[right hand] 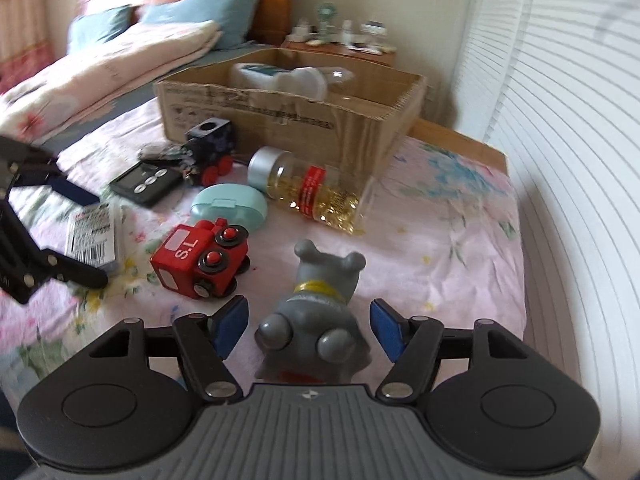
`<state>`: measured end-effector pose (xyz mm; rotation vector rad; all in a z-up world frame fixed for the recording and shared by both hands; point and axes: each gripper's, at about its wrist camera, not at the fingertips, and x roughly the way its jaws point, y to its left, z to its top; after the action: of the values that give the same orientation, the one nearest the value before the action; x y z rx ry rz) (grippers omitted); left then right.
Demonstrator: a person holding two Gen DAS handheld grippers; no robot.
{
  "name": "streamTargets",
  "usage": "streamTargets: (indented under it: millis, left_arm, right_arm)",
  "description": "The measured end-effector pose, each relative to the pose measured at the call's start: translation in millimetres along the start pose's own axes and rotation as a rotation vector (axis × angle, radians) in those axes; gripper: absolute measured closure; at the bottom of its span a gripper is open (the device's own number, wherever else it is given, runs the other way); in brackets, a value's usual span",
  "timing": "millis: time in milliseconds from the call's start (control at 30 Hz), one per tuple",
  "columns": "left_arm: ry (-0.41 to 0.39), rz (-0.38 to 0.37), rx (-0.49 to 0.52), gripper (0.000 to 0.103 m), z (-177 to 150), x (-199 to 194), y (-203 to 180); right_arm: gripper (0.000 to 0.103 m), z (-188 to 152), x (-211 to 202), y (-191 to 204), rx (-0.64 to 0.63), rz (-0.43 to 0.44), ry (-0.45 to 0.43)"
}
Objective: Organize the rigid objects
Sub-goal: 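Grasp the grey toy figure with the right tool, then carry the refill pack and grey toy into the box and release both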
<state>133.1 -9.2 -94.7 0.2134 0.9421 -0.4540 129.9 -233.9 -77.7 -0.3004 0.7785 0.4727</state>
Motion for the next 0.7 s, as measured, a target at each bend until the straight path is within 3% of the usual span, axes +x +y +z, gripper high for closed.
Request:
streamTargets:
  millis: [233, 333, 700]
  left_arm:
    - [-0.002, 0.005, -0.005, 0.013, -0.5, 0.1, -0.8]
    - [-0.002, 0.006, -0.007, 0.013, -0.5, 0.1, -0.9]
    - [0.011, -0.028, 0.001, 0.013, 4.5, -10.0, -0.4]
  right_arm:
    - [0.032, -0.5, 9.7, -7.5, -0.043, 0.098, 0.022]
    - [0.043, -0.3, 7.9, -3.6, -0.038, 0.072, 0.014]
    - [0.044, 5.7, -11.6, -4.5, 0.021, 0.026, 0.004]
